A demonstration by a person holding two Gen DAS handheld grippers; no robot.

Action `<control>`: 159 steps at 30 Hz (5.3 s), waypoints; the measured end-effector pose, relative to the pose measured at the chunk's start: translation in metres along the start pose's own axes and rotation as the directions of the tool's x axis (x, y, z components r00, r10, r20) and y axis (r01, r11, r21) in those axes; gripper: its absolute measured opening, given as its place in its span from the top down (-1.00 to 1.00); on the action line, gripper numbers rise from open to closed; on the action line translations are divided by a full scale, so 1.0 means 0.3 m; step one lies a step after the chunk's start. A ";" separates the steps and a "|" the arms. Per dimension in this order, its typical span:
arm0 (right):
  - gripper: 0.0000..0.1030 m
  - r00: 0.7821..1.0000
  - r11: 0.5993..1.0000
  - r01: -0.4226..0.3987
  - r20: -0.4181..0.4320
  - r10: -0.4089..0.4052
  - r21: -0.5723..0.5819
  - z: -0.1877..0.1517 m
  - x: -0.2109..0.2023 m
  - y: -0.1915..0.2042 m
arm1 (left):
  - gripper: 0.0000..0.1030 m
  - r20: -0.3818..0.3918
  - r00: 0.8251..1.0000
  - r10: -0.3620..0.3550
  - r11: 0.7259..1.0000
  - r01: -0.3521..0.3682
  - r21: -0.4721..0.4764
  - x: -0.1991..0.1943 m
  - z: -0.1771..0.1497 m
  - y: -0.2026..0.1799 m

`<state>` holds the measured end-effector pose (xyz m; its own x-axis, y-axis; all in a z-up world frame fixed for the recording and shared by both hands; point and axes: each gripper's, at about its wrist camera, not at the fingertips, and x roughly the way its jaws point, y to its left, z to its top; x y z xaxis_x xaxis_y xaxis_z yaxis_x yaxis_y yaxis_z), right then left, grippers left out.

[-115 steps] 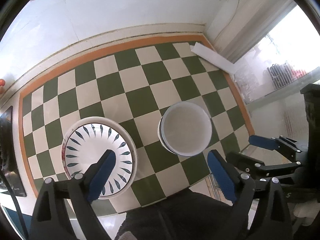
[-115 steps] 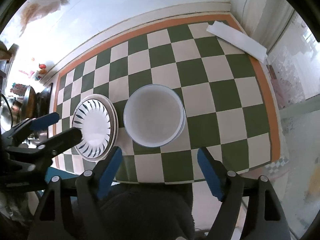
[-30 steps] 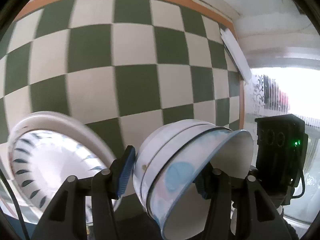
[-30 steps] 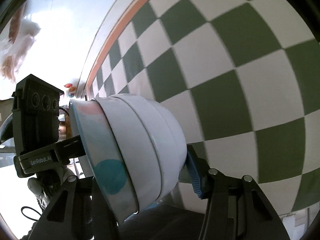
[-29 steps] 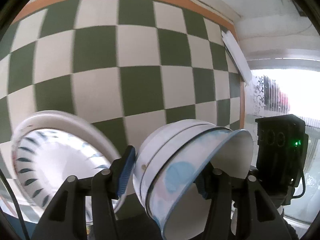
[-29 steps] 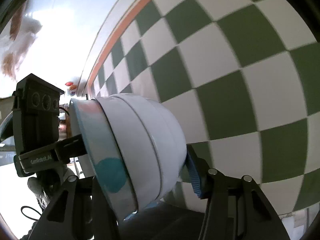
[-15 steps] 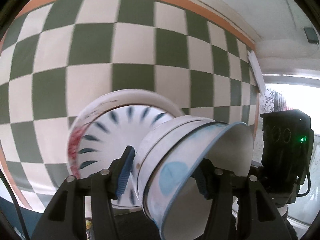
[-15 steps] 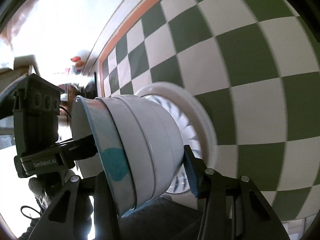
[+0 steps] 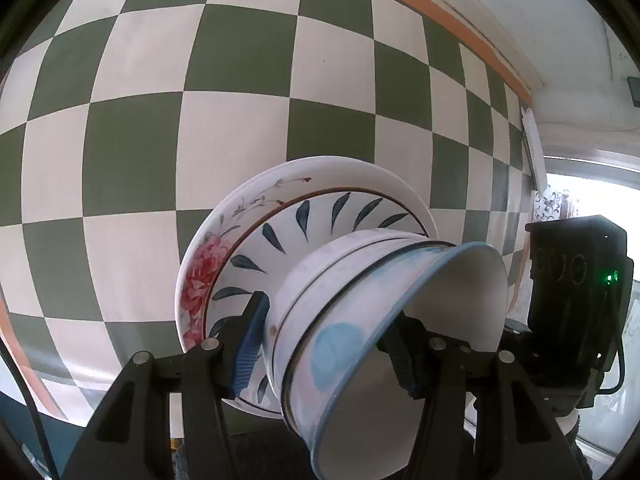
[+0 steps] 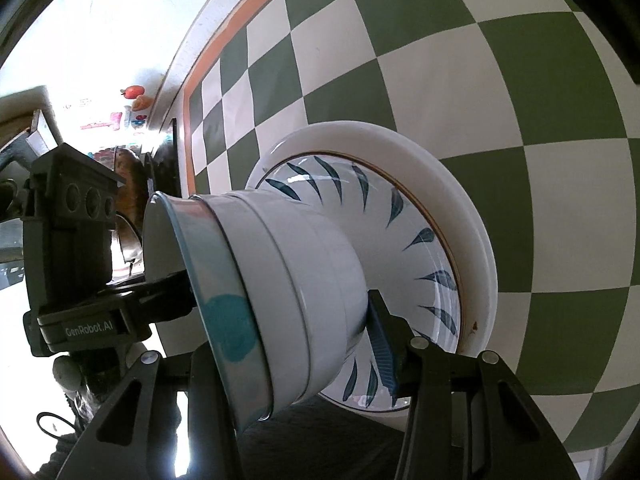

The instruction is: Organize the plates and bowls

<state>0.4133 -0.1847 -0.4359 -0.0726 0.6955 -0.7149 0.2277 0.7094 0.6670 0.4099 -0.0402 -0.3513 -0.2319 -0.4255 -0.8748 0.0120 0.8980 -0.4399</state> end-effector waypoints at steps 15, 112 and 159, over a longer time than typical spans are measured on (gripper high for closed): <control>0.06 1.000 1.000 -0.001 -0.005 0.001 0.005 -0.007 -0.023 -0.033 | -0.03 -0.009 1.000 0.011 1.000 -0.011 0.003 0.019 0.004 0.027; -1.00 0.379 0.773 0.633 0.886 -0.268 -0.037 -1.837 -0.780 0.723 | -0.99 0.858 0.453 0.242 0.907 -0.419 -0.034 -0.764 -1.625 -0.237; -1.00 0.359 0.755 0.656 0.880 -0.311 -0.001 -1.860 -0.752 0.739 | -0.99 0.852 0.474 0.223 0.919 -0.393 -0.022 -0.753 -1.697 -0.243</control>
<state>-0.0616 -0.1207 -0.0096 0.7580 -0.0714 -0.6483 0.1234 0.9917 0.0350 -0.0337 0.0479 -0.0181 0.7209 -0.0969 -0.6862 0.0803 0.9952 -0.0563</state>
